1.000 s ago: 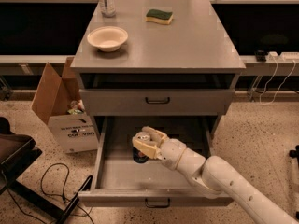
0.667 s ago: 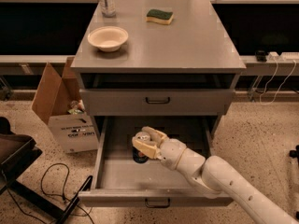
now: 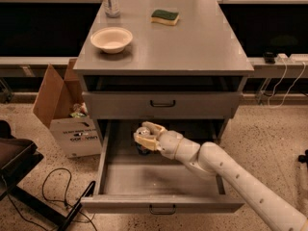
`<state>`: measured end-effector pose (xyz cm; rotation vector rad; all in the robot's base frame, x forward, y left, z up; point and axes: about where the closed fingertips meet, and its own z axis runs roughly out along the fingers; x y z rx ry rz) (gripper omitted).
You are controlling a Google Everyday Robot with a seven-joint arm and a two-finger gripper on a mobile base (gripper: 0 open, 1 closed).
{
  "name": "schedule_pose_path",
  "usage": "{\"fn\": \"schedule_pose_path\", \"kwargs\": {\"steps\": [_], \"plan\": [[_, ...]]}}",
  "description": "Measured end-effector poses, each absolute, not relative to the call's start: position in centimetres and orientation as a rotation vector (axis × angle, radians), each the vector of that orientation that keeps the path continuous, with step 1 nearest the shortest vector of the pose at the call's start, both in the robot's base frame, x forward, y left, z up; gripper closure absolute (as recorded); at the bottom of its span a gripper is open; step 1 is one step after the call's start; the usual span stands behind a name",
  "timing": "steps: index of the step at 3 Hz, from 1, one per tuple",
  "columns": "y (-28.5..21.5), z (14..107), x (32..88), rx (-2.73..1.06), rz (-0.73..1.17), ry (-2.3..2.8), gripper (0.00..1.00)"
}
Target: Place pepsi can into middle drawer
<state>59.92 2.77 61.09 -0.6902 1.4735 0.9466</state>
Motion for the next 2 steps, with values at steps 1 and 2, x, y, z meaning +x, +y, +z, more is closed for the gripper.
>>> {"fn": "schedule_pose_path", "kwargs": {"steps": [1, 2], "plan": [[3.5, 58.0, 62.5, -0.775, 0.958, 1.446, 1.0], [4.1, 55.0, 63.8, -0.812, 0.988, 1.439, 1.0]]}}
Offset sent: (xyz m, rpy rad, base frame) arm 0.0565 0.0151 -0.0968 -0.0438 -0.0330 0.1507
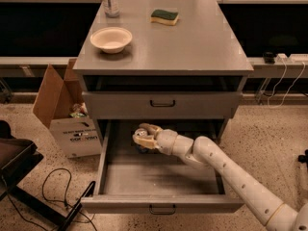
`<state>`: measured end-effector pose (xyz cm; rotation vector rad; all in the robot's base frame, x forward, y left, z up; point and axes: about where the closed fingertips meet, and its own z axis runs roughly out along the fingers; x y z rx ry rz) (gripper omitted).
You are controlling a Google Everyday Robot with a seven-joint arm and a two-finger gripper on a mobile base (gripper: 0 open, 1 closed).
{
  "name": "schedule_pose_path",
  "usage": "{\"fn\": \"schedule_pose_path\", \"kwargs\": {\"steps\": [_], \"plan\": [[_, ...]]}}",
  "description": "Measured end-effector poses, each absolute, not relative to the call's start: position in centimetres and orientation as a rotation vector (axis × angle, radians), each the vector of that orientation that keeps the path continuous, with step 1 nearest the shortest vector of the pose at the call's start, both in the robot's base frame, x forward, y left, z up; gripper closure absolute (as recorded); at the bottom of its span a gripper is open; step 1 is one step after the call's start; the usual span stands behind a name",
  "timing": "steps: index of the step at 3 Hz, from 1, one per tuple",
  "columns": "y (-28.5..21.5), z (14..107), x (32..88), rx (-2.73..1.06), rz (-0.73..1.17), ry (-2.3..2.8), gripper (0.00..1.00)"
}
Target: Place pepsi can into middle drawer
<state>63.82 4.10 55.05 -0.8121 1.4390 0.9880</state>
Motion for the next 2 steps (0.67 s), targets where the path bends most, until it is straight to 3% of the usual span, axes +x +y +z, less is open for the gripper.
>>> {"fn": "schedule_pose_path", "kwargs": {"steps": [2], "plan": [[5.8, 50.1, 62.9, -0.802, 1.078, 1.47, 1.0]]}}
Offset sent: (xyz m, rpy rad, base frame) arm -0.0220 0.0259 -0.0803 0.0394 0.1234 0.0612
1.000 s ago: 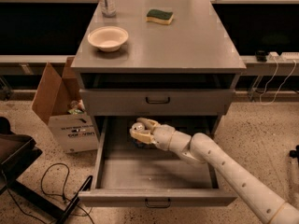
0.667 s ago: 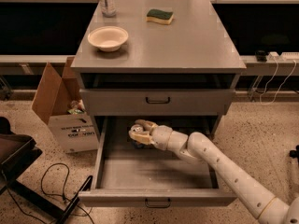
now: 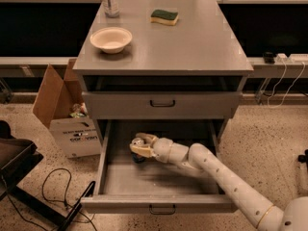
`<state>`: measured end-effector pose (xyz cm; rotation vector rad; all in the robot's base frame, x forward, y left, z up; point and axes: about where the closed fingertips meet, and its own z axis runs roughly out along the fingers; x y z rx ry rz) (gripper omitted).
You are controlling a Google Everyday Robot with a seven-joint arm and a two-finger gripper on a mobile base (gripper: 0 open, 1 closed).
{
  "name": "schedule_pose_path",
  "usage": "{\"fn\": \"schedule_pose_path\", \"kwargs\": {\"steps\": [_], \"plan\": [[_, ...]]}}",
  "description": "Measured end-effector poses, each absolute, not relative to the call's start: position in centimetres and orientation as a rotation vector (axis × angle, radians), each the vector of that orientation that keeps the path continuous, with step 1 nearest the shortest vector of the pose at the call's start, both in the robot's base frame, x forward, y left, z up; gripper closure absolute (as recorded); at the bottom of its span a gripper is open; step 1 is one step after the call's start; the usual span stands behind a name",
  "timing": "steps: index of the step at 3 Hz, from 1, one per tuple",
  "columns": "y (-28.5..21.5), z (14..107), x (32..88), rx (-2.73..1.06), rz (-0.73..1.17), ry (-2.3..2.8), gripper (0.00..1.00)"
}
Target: Place pepsi can into middle drawer
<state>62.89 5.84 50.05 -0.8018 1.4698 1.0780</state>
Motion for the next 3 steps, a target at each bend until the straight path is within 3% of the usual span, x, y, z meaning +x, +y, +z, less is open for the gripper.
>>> {"fn": "schedule_pose_path", "kwargs": {"steps": [1, 3], "plan": [[6.73, 48.34, 61.41, -0.787, 1.101, 1.495, 1.0], [6.78, 48.34, 61.37, -0.787, 1.102, 1.494, 0.57]]}}
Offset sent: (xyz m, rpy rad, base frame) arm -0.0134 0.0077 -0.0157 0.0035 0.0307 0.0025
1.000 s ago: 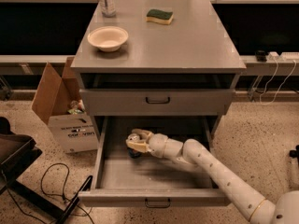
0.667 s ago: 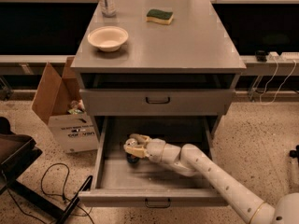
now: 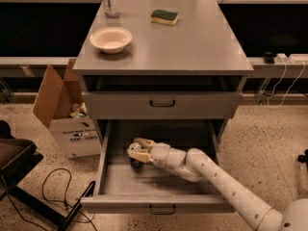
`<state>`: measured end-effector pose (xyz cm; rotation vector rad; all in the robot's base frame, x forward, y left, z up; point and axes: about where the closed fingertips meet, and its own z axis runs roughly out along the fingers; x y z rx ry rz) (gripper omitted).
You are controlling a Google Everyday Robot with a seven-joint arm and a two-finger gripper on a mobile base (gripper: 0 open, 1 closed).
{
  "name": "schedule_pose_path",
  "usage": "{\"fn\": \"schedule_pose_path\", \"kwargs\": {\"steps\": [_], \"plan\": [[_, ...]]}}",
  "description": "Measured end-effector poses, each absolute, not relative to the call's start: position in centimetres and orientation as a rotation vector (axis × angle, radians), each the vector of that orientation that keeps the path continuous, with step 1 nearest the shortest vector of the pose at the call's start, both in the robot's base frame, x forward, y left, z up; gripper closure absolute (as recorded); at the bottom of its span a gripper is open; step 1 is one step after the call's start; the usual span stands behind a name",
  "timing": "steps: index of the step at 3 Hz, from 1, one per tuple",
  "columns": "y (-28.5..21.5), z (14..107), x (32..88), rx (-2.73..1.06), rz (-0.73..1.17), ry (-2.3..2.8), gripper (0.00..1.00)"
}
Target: Place pepsi can into middle drawer
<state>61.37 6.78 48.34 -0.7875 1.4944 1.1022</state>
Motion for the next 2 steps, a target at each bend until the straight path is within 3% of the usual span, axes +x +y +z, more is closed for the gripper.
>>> {"fn": "schedule_pose_path", "kwargs": {"steps": [1, 2], "plan": [[6.78, 48.34, 61.37, -0.788, 1.102, 1.494, 0.26], [6.78, 48.34, 61.37, -0.788, 1.102, 1.494, 0.03]]}}
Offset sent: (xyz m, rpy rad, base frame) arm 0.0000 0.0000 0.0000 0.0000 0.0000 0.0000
